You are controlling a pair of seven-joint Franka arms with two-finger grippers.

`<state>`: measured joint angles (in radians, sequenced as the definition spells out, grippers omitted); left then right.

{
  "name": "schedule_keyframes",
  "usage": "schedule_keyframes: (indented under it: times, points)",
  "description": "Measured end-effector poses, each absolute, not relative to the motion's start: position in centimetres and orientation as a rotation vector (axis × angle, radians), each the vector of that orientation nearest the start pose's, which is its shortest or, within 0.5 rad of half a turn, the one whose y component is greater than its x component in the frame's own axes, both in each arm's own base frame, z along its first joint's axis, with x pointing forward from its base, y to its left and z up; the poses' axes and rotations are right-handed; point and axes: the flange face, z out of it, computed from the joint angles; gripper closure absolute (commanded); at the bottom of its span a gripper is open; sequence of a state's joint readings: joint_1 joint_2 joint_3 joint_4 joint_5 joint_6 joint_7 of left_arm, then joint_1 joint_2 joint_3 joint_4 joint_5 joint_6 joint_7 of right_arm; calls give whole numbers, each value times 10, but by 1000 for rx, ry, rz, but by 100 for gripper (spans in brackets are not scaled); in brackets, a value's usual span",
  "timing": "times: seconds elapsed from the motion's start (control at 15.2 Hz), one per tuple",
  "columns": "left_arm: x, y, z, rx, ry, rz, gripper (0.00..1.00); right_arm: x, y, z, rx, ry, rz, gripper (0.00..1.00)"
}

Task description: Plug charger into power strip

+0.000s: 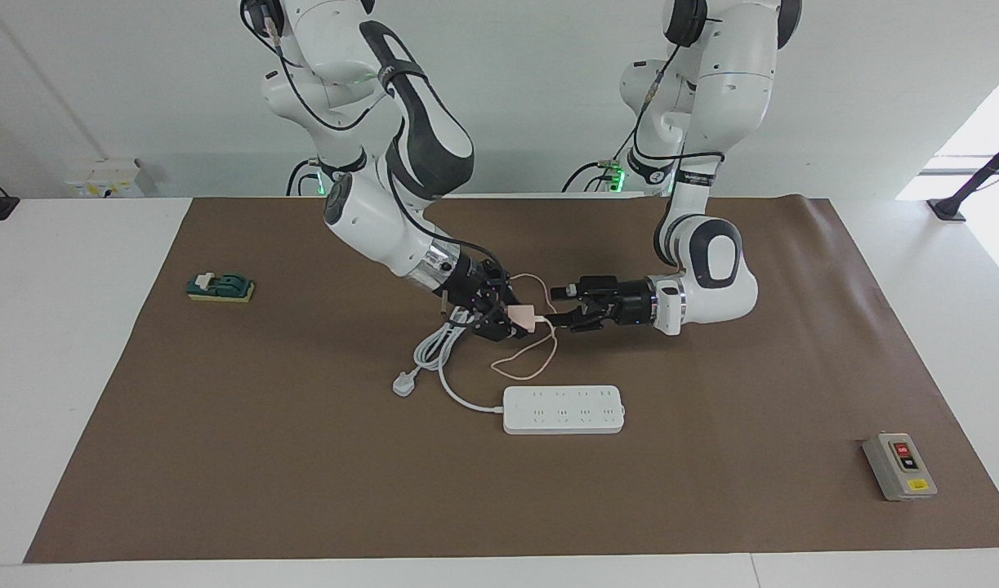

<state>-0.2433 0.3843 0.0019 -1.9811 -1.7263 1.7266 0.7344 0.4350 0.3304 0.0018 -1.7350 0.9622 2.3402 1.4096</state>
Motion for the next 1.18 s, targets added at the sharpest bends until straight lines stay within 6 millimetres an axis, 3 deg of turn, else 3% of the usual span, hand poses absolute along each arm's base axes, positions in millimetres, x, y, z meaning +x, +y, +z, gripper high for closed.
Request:
schedule_keyframes:
  times: [0.39,0.85,0.92,1.05,1.18]
  points:
    - [570,-234,321,1572,16,-50,0,596,324,421,-1717,1684,627,100]
    - [573,-233,323,1571,13,-43,0,592,338,414,-1738,1675,640,100]
    - [573,-233,323,1571,13,-43,6,593,338,414,-1738,1674,639,100]
    - [573,-232,323,1571,13,-43,44,593,338,415,-1737,1672,638,100]
    - [572,-233,323,1569,12,-44,55,593,338,416,-1737,1671,637,100]
